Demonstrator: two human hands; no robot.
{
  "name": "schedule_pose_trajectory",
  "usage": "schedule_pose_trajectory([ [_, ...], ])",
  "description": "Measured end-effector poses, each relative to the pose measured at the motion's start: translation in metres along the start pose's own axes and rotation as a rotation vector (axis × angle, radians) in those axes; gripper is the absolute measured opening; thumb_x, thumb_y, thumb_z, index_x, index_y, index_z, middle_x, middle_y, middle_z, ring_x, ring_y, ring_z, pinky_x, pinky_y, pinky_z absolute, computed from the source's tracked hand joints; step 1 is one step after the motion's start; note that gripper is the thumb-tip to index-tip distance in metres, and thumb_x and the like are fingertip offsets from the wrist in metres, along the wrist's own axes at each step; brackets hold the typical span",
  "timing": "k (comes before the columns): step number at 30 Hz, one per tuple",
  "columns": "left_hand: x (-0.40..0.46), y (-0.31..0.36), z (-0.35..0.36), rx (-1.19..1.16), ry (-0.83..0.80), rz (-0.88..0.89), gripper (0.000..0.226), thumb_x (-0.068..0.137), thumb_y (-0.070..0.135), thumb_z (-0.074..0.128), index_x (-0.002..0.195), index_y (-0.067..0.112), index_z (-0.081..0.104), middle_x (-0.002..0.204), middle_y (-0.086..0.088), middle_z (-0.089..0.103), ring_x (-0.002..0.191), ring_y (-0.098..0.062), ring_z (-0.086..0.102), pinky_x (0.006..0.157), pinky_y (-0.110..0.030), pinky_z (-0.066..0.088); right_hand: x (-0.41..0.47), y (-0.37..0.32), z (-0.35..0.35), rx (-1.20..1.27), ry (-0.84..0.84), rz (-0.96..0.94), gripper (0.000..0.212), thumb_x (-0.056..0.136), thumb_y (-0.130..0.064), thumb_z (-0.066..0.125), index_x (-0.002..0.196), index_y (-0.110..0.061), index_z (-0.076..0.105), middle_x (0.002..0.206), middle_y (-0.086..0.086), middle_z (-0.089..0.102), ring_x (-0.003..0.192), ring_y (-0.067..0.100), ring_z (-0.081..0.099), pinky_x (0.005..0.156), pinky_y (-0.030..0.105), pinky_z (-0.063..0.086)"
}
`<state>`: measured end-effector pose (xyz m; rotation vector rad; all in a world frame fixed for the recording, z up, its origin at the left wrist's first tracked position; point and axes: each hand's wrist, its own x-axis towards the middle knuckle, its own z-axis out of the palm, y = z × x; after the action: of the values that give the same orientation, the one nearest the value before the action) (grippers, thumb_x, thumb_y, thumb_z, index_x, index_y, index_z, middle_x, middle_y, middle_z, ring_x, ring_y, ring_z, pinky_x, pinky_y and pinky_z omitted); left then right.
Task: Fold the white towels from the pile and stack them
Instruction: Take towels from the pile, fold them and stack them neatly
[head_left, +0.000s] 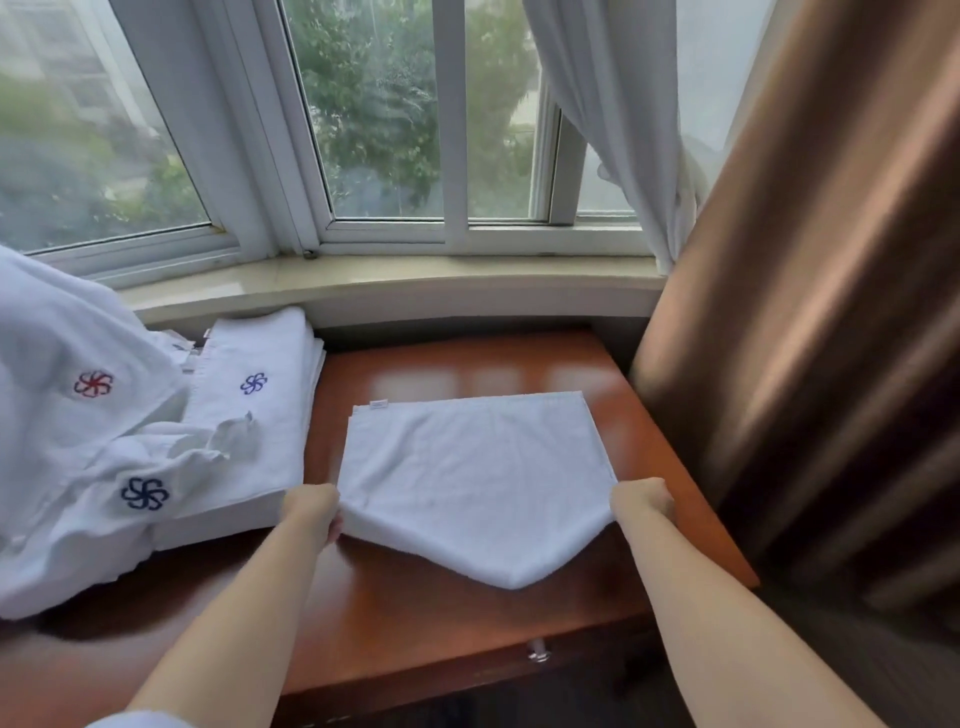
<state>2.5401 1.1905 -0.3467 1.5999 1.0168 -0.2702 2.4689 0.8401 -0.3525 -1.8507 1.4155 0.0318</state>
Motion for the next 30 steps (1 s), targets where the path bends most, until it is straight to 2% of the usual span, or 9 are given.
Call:
schedule_pose_trajectory([
  [1, 0.005, 0.011, 0.005, -0.066, -0.007, 0.026, 0.005, 0.092, -0.001, 0.045, 0.091, 0.001, 0.050, 0.064, -0.015, 0.047, 0.049, -0.022, 0.045, 0.028, -0.019, 0.040, 0.005, -0.008, -0.001, 0.048, 0.013, -0.035, 0.040, 0.086, -0.006, 0.056, 0.125, 0.001, 0.052, 0.122, 0.021, 0.059, 0.108, 0.040, 0.060, 0.084, 0.040, 0.051],
  [4, 0.018, 0.043, 0.019, -0.292, -0.013, 0.046, 0.029, 0.089, -0.010, 0.044, 0.116, -0.007, 0.053, 0.090, -0.024, 0.061, 0.047, -0.023, 0.056, 0.030, -0.026, 0.047, 0.025, -0.036, 0.002, 0.226, 0.024, -0.062, 0.027, 0.091, -0.009, 0.050, 0.117, -0.003, 0.059, 0.114, 0.015, 0.062, 0.102, 0.034, 0.061, 0.078, 0.036, 0.049],
  [8, 0.040, 0.082, 0.039, -0.396, 0.028, 0.100, 0.034, 0.083, -0.015, 0.048, 0.115, -0.010, 0.057, 0.099, -0.022, 0.061, 0.059, -0.024, 0.058, 0.042, -0.028, 0.054, 0.047, -0.080, 0.020, 0.571, 0.089, -0.043, 0.026, 0.096, -0.013, 0.040, 0.110, -0.012, 0.063, 0.086, 0.005, 0.068, 0.076, 0.022, 0.067, 0.077, 0.037, 0.058],
  [11, 0.063, 0.104, 0.061, -0.418, 0.056, 0.151, 0.019, 0.084, -0.008, 0.052, 0.101, -0.001, 0.060, 0.094, -0.017, 0.062, 0.058, -0.022, 0.062, 0.055, -0.030, 0.059, 0.062, -0.107, 0.038, 0.610, 0.083, -0.085, 0.030, 0.096, -0.015, 0.041, 0.113, -0.014, 0.065, 0.108, 0.007, 0.067, 0.095, 0.027, 0.066, 0.087, 0.040, 0.055],
  [18, 0.117, 0.130, 0.116, -0.159, 0.099, 0.207, 0.009, 0.078, 0.012, 0.056, 0.077, 0.008, 0.065, 0.082, -0.008, 0.066, 0.078, -0.029, 0.066, 0.082, -0.038, 0.056, 0.105, -0.147, 0.085, 0.567, 0.131, -0.049, 0.032, 0.097, -0.011, 0.044, 0.122, -0.007, 0.062, 0.124, 0.012, 0.062, 0.114, 0.031, 0.058, 0.096, 0.040, 0.049],
  [20, 0.133, 0.126, 0.129, -0.070, 0.093, 0.195, 0.022, 0.081, 0.014, 0.058, 0.100, 0.007, 0.067, 0.089, -0.008, 0.066, 0.089, -0.032, 0.066, 0.090, -0.042, 0.054, 0.117, -0.152, 0.097, 0.525, 0.113, -0.031, 0.035, 0.096, -0.010, 0.044, 0.127, -0.006, 0.058, 0.127, 0.014, 0.060, 0.116, 0.033, 0.056, 0.098, 0.041, 0.048],
  [23, 0.156, 0.115, 0.140, 0.287, 0.097, 0.253, 0.055, 0.083, 0.017, 0.063, 0.135, 0.011, 0.046, 0.123, -0.014, 0.059, 0.114, -0.036, 0.057, 0.099, -0.044, 0.047, 0.125, -0.151, 0.117, 0.347, 0.052, -0.054, 0.045, 0.094, -0.012, 0.046, 0.139, -0.011, 0.044, 0.139, 0.011, 0.047, 0.120, 0.034, 0.050, 0.098, 0.041, 0.044],
  [26, 0.166, 0.105, 0.141, 0.662, 0.194, 0.276, 0.061, 0.078, 0.025, 0.069, 0.133, 0.012, 0.046, 0.132, -0.017, 0.046, 0.122, -0.037, 0.043, 0.097, -0.045, 0.041, 0.121, -0.142, 0.130, -0.017, 0.124, -0.097, 0.047, 0.088, -0.012, 0.052, 0.135, -0.013, 0.047, 0.138, 0.010, 0.040, 0.123, 0.031, 0.041, 0.102, 0.041, 0.039],
  [30, 0.166, 0.101, 0.140, 0.741, 0.211, 0.196, 0.066, 0.079, 0.041, 0.068, 0.133, 0.011, 0.046, 0.133, -0.016, 0.041, 0.123, -0.036, 0.037, 0.096, -0.048, 0.038, 0.115, -0.142, 0.128, -0.246, 0.138, 0.036, 0.048, 0.086, -0.027, 0.058, 0.130, -0.016, 0.045, 0.138, 0.012, 0.038, 0.126, 0.032, 0.035, 0.109, 0.043, 0.025],
])
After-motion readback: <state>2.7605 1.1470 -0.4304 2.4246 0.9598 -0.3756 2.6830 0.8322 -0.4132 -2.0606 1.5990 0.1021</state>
